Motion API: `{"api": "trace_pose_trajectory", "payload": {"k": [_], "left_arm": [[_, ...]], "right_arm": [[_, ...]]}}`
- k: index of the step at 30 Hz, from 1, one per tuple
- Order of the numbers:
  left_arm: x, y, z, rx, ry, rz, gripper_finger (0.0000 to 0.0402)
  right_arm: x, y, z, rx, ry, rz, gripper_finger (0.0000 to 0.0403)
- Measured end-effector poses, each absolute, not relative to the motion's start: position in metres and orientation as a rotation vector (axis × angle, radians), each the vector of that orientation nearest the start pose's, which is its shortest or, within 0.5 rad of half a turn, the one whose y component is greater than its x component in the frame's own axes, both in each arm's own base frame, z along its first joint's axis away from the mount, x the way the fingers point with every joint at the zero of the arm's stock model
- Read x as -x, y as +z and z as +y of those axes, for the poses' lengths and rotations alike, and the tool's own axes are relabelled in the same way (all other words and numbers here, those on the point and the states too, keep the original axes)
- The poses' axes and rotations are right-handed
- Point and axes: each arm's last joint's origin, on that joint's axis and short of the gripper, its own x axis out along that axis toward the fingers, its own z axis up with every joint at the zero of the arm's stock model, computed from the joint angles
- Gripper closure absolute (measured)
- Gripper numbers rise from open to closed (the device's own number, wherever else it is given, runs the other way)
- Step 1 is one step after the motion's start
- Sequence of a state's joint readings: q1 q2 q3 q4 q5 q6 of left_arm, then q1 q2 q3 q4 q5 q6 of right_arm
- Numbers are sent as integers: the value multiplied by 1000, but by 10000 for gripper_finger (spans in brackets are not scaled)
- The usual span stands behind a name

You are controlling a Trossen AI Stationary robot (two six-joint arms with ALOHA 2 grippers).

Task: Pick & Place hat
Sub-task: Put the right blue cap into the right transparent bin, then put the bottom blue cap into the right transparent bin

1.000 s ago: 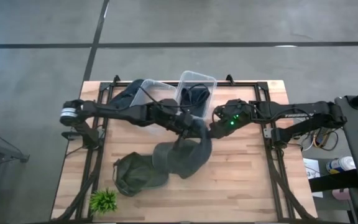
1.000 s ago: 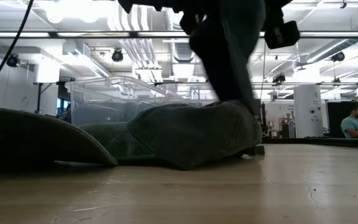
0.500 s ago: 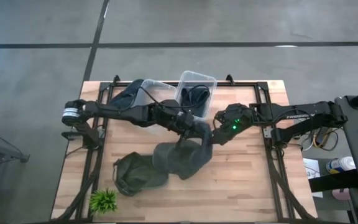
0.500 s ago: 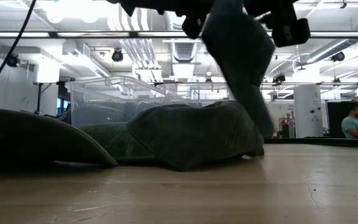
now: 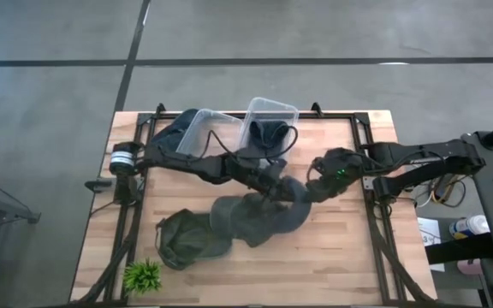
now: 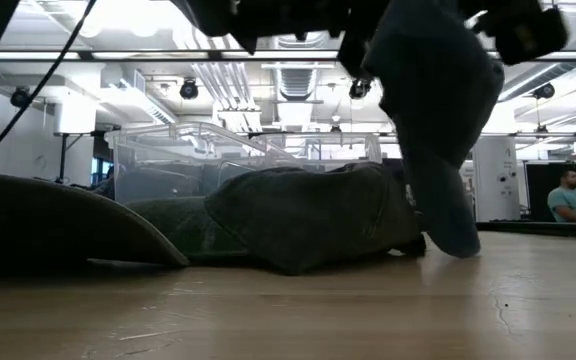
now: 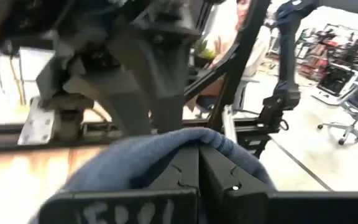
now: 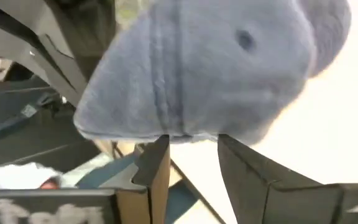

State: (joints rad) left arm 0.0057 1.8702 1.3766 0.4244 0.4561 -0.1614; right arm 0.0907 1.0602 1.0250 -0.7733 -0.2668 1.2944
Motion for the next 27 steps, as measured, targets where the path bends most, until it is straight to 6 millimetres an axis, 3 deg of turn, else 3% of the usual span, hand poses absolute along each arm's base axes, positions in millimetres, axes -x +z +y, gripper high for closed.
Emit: {"api": "trace_pose_trajectory", "payload": {"k": [7, 13, 19, 27], "left_arm": [[-463, 267, -38, 167, -507, 135, 401], [-493, 254, -63, 136, -581, 126, 401], [-512, 249, -63, 131, -572, 178, 401], [-495, 261, -52, 80, -553, 367, 401]], "right_arm": [[-158, 355, 29, -1335, -308, 921, 274], [-139, 378, 31, -1355, -364, 883, 276], [-147, 371, 40, -1317, -375, 968, 275], [-151, 353, 61, -1196, -395, 1155, 277]]}}
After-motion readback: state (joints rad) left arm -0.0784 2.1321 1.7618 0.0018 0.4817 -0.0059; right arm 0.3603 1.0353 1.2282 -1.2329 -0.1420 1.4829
